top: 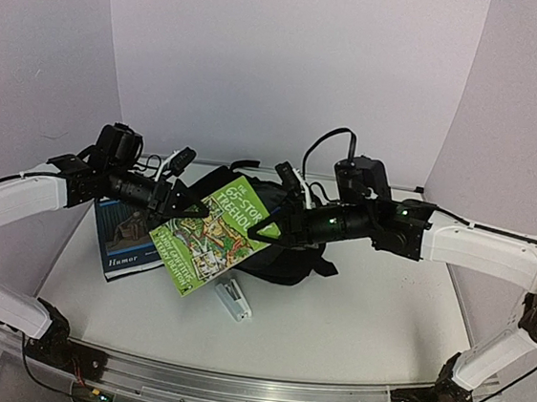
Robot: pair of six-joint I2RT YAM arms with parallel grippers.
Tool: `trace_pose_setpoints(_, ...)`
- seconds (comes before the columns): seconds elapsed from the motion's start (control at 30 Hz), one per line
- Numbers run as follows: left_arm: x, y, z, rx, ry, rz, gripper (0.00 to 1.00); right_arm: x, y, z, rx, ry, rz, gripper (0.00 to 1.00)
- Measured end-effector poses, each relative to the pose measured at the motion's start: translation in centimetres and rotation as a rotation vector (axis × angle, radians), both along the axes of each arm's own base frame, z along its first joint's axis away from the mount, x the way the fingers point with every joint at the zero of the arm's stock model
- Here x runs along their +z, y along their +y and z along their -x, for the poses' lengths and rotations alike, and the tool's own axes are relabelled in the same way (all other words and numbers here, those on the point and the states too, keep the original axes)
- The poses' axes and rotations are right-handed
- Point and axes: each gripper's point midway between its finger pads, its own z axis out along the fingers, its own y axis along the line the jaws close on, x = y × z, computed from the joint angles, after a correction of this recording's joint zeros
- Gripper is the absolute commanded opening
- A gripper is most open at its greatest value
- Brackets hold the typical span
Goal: Pack the student bag
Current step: Pick up the book from the center of the board.
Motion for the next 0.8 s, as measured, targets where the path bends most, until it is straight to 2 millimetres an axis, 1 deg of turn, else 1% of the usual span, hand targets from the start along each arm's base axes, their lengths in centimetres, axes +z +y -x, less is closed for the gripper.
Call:
trace_pose_setpoints(0.03,0.2,-0.1,0.1,-0.007,0.004,0.010,0.17,-0.2,-0.2,-0.2,-0.006,0.004,0.003,0.01)
trace_pose_setpoints(0.07,0.4,-0.3,0.3,-0.027,-0.003,0.029,0.08,-0.4,-0.5,-0.5,-0.012,0.009,0.006,0.08)
trace_pose_setpoints(0.1,0.7,-0.4,0.4,-0.043,-0.002,0.046,0.02,-0.8,-0.7,-0.8,-0.017,0.018,0.012,0.22)
trace_pose_setpoints(0.13,1.0,-0.6,0.6,-0.060,-0.014,0.061,0.00,-1.1,-1.0,-1.0,-0.020,0.028,0.019,0.39)
trace_pose_setpoints(0.17,1.1,-0.7,0.7,-0.065,-0.016,0.068,0.00,-1.3,-1.2,-1.2,-0.025,0.032,0.021,0.61)
trace_pose_setpoints(0.2,1.1,-0.8,0.7,-0.066,-0.015,0.070,0.00,-1.3,-1.3,-1.4,-0.030,0.028,0.018,0.80)
trace_pose_setpoints(0.23,1.0,-0.8,0.8,-0.068,-0.012,0.070,0.00,-1.2,-1.5,-1.7,-0.038,0.024,0.015,0.93)
trace_pose_setpoints(0.27,0.9,-0.8,0.9,-0.070,-0.007,0.069,0.00,-1.0,-1.8,-2.2,-0.052,0.017,0.010,0.97)
trace_pose_setpoints(0.37,0.1,-0.6,1.1,-0.070,0.021,0.055,0.00,0.0,-3.7,-3.7,-0.104,-0.021,-0.014,0.98)
trace_pose_setpoints(0.43,-0.1,-0.5,1.4,-0.076,0.041,0.048,0.00,1.2,-4.9,-4.6,-0.130,-0.057,-0.040,0.98)
trace_pose_setpoints(0.5,-0.2,-0.5,1.8,-0.092,0.060,0.049,0.00,2.2,-5.2,-4.7,-0.130,-0.084,-0.064,0.98)
trace_pose_setpoints(0.57,-0.3,-0.5,2.2,-0.113,0.076,0.055,0.00,2.6,-5.0,-4.3,-0.103,-0.094,-0.078,0.98)
trace_pose_setpoints(0.67,-0.1,-0.6,2.8,-0.144,0.092,0.067,0.00,1.9,-4.3,-3.7,-0.046,-0.076,-0.078,0.98)
trace_pose_setpoints(0.8,-0.1,-0.9,3.4,-0.189,0.116,0.081,0.00,-0.3,-3.3,-3.1,0.032,-0.016,-0.060,0.98)
